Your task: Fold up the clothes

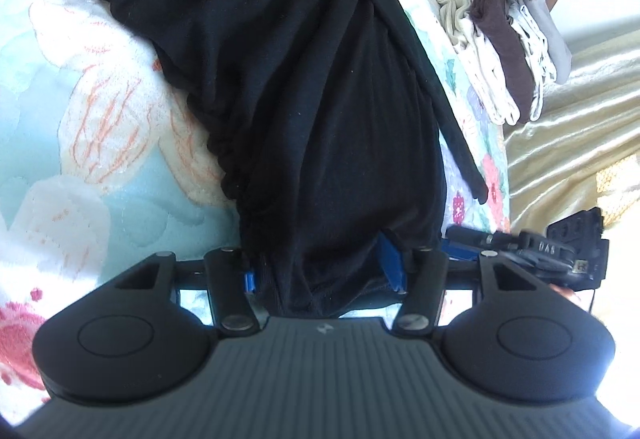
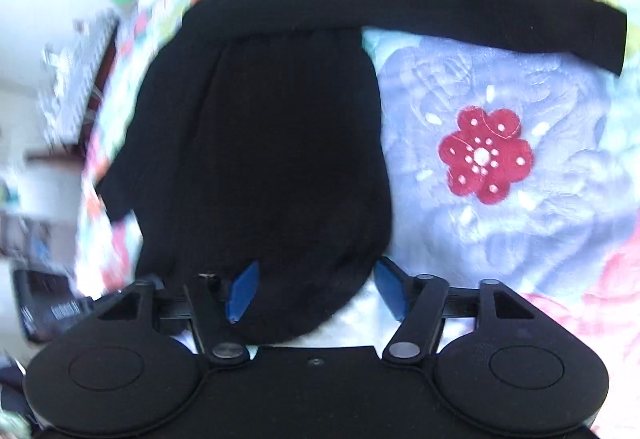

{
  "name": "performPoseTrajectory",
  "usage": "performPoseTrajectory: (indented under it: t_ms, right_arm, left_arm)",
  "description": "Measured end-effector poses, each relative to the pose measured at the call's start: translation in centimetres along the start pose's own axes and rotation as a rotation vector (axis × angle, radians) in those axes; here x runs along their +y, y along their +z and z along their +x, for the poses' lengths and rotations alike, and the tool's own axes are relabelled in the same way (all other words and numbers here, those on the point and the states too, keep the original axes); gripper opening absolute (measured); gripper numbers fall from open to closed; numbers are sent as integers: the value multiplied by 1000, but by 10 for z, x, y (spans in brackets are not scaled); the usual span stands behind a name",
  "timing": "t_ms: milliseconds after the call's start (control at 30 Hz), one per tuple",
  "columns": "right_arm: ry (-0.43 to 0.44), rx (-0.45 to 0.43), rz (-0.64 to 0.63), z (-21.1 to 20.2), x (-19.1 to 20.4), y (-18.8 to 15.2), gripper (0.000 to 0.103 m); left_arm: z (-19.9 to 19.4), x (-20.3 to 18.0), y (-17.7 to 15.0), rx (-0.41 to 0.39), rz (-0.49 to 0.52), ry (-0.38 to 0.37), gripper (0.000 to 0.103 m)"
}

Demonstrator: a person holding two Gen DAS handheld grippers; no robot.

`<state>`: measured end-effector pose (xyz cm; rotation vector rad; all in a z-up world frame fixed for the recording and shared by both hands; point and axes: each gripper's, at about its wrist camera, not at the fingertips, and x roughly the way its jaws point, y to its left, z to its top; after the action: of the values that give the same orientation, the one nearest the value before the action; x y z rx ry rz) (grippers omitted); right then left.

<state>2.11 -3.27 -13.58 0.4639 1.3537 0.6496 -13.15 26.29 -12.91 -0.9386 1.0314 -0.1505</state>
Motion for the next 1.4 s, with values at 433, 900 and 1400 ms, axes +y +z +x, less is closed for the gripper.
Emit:
performPoseTrajectory:
  t_ms: [433,900,1400]
  right_arm:
    - [-143,-211,-379,-38,20,-13,6]
    - [-201,-45,-446,-70,-1,-51,5]
    - [-251,42,-582,-50,8,-63,5]
  left_arm:
    - [-10,-40,-11,-132,206,237,3]
    - [-46,-40,-50,-125,218,331,3]
    - [-55,-31,-47,-116,250,372,6]
